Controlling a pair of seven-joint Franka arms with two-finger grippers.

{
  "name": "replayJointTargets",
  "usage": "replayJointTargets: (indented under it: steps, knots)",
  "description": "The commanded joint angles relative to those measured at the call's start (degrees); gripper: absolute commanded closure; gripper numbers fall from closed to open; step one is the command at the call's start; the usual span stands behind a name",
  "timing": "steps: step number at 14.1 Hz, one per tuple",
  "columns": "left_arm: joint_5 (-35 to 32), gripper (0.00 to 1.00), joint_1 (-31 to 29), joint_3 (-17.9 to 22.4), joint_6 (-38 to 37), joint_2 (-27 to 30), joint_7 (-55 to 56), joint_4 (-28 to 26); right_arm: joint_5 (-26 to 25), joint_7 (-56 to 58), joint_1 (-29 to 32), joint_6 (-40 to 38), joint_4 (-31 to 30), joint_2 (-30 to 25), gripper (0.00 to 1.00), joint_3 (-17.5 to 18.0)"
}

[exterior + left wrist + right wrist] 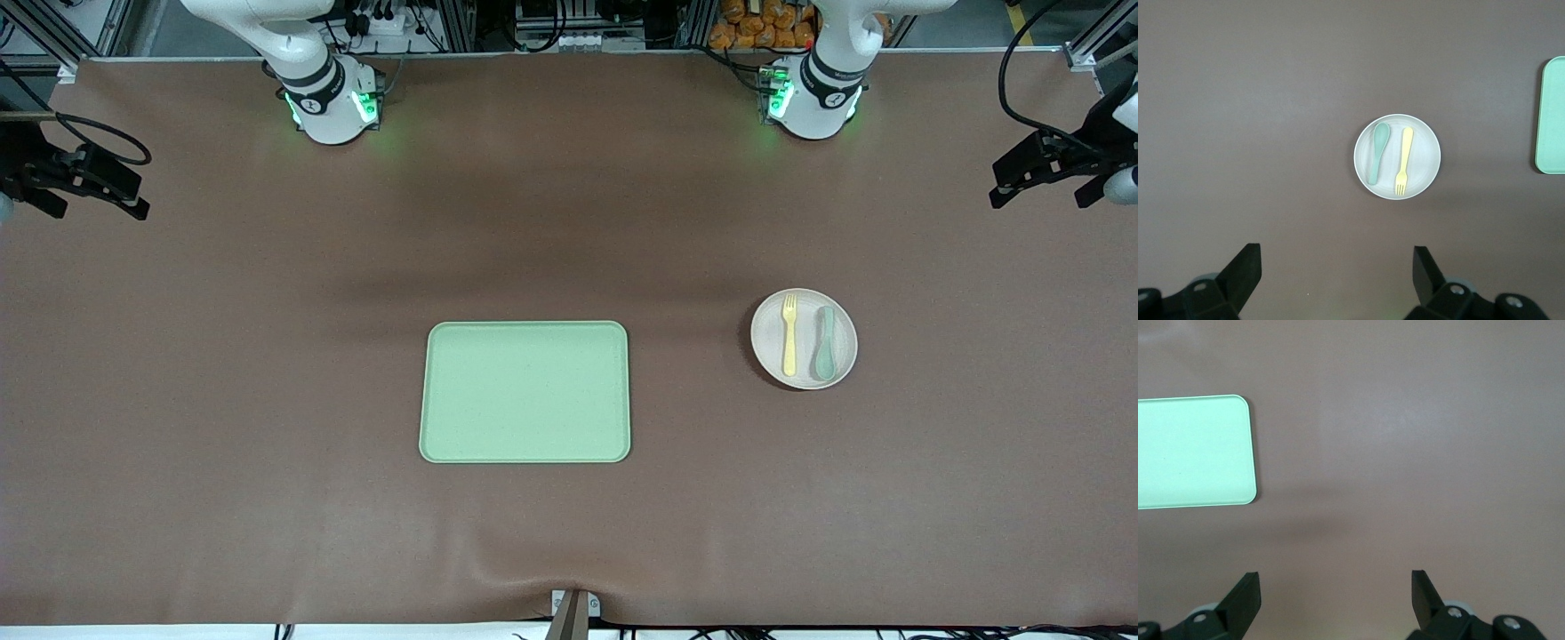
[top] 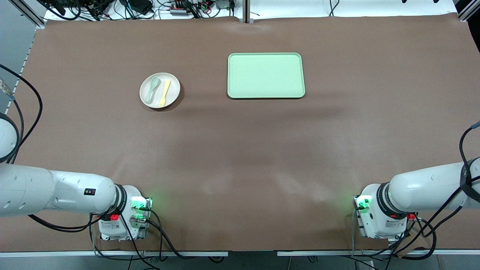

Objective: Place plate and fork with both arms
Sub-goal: 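Reach the left gripper toward the rim of the white plate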

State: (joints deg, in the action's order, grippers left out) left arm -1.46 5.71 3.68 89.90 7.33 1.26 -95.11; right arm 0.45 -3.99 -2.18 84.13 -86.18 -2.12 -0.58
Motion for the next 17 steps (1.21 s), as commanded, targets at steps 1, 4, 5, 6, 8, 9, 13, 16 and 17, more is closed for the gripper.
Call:
replayJointTargets:
  steps: [1,4,5,6,8,9,13,16,17]
  knots:
    - [-0.8,0.00,-0.4,0.1,-0.7,-0.6,-0.4,1.1,-0.1,0.4,0.1,-0.5,0.8,0.5,0.00,-0.1]
    - [-0.5,0.00,-2.3,0.0,-0.2,-4.3,-0.6,2.7,-0.1,0.4,0.1,-0.5,0.8,0.5,0.00,-0.1]
    - [-0.7,0.00,-2.1,-0.1,-0.1,-6.7,-0.4,4.5,-0.1,0.4,0.1,-0.5,0.8,0.5,0.00,-0.1]
    - [-0.3,0.00,-2.2,-0.1,0.2,-9.4,-0.3,5.5,-0.1,0.4,0.1,-0.5,0.8,0.5,0.00,-0.1]
    - [2.2,0.00,-4.1,-0.1,4.8,-13.8,-0.4,4.9,-0.1,0.4,0.1,-0.4,0.8,0.5,0.00,-0.1]
    - [4.3,0.00,-5.3,-0.1,7.6,-16.3,-0.4,4.2,-0.1,0.4,0.1,-0.5,0.8,0.5,0.00,-0.1]
    - [6.7,0.00,-5.4,-0.2,15.6,-25.1,-0.4,3.0,-0.1,0.3,0.0,-0.5,0.8,0.5,0.00,-0.1]
    - [6.8,0.00,-5.4,-0.5,27.0,-26.3,-0.3,-5.0,-0.1,0.4,0.1,-0.5,0.8,0.5,0.00,-0.1]
    - [6.8,0.00,-5.6,-0.6,30.1,-26.4,-0.4,-7.8,-0.1,0.3,0.1,-0.5,0.8,0.5,0.00,-0.1]
